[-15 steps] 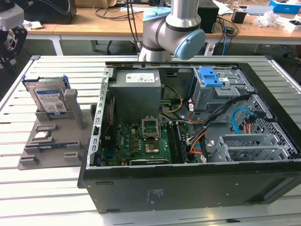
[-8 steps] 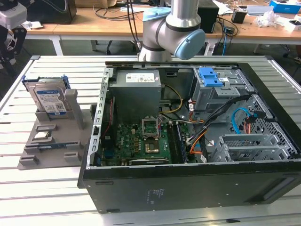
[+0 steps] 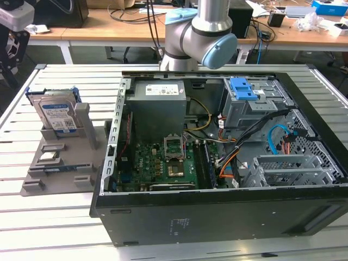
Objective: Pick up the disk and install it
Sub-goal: 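Pick up the disk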
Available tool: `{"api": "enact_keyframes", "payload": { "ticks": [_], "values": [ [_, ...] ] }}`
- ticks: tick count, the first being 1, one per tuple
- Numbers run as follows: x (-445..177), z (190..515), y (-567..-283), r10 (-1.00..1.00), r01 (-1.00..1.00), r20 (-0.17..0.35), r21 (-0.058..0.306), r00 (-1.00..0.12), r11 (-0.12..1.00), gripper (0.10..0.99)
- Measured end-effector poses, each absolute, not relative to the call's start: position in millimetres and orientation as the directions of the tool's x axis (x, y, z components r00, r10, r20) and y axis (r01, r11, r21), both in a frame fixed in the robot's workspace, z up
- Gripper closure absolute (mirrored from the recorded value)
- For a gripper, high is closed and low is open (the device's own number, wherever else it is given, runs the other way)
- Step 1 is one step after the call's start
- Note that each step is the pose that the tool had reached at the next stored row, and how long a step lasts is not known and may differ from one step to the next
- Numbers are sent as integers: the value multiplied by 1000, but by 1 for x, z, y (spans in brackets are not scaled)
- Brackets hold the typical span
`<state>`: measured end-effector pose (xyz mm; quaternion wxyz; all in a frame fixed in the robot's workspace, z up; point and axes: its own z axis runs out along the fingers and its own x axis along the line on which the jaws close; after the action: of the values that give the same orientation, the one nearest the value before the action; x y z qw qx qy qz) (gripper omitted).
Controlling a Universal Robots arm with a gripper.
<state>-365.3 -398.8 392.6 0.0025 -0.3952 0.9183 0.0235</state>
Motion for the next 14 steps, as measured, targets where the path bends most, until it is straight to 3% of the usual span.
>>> {"api": "enact_keyframes", "payload": {
  "ticks": [14],
  "values": [
    [-365,393,-399,-837,-837,-23,41,-546,545,980]
  ]
}}
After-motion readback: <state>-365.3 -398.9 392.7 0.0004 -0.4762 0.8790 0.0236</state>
